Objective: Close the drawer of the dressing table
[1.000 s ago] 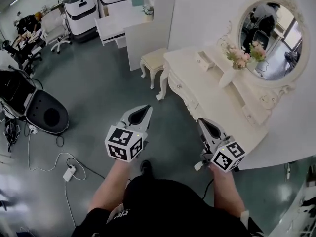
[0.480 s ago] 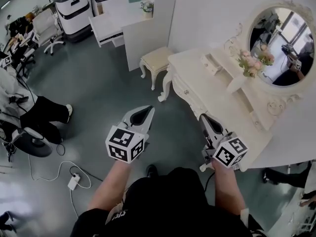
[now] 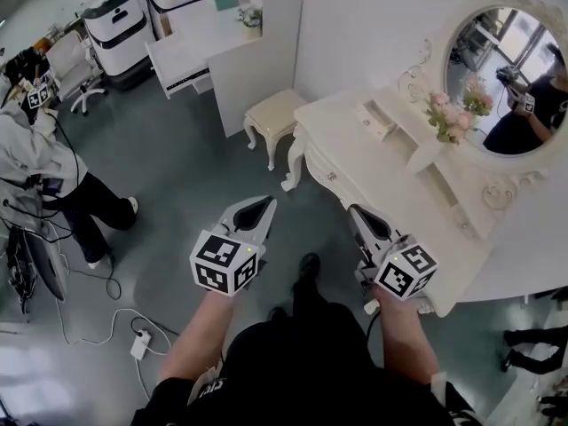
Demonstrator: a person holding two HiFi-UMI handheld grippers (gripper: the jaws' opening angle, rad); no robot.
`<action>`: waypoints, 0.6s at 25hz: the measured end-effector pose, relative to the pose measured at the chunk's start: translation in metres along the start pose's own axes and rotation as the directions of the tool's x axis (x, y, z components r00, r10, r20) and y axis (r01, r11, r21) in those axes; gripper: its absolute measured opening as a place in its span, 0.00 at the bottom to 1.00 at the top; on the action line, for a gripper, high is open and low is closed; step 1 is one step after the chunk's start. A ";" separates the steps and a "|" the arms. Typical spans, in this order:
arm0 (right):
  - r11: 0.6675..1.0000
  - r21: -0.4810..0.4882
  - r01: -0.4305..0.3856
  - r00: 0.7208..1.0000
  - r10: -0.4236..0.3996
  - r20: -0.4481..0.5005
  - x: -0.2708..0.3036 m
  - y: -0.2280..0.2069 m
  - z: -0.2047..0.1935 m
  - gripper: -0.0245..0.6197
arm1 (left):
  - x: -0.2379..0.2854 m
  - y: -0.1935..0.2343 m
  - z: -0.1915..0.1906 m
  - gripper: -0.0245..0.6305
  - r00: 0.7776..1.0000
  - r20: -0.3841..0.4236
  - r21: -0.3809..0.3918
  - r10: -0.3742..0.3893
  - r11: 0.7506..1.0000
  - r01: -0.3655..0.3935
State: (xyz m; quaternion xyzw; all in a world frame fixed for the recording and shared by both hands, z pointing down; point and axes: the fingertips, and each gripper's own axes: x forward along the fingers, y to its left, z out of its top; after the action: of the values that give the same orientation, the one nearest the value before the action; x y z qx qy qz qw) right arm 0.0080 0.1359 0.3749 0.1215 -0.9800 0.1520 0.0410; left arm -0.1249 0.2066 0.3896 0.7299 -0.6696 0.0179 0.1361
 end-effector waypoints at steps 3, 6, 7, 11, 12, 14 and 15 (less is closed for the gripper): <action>1.000 0.002 0.017 1.000 -0.017 0.011 0.013 -0.024 0.004 0.03 | 0.025 0.007 0.004 0.05 1.000 -0.011 0.010 -0.012 1.000 0.012; 1.000 -0.005 0.020 1.000 -0.020 0.010 0.028 -0.052 0.010 0.03 | 0.058 0.017 0.009 0.05 0.999 -0.028 0.021 -0.021 1.000 0.022; 1.000 -0.010 0.022 1.000 -0.022 0.008 0.033 -0.063 0.012 0.03 | 0.072 0.020 0.012 0.05 0.999 -0.034 0.024 -0.027 0.999 0.028; 0.999 0.007 0.041 0.999 -0.041 0.001 0.052 -0.115 0.016 0.03 | 0.131 0.027 0.018 0.05 0.996 -0.067 0.032 -0.062 0.997 0.064; 0.999 0.017 0.044 0.999 -0.044 0.001 0.058 -0.128 0.017 0.03 | 0.145 0.028 0.019 0.05 0.995 -0.075 0.039 -0.069 0.997 0.072; 0.998 0.041 0.046 0.999 -0.046 -0.001 0.070 -0.151 0.018 0.03 | 0.170 0.033 0.023 0.05 0.993 -0.094 0.048 -0.076 0.996 0.081; 0.998 0.052 0.045 0.999 -0.044 -0.005 0.076 -0.162 0.019 0.03 | 0.183 0.036 0.026 0.05 0.992 -0.102 0.048 -0.075 0.996 0.080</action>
State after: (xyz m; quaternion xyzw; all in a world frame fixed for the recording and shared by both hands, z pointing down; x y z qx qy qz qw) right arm -0.0253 -0.0370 0.4125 0.1440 -0.9727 0.1766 0.0428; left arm -0.1456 0.0202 0.4092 0.7567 -0.6325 0.0667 0.1511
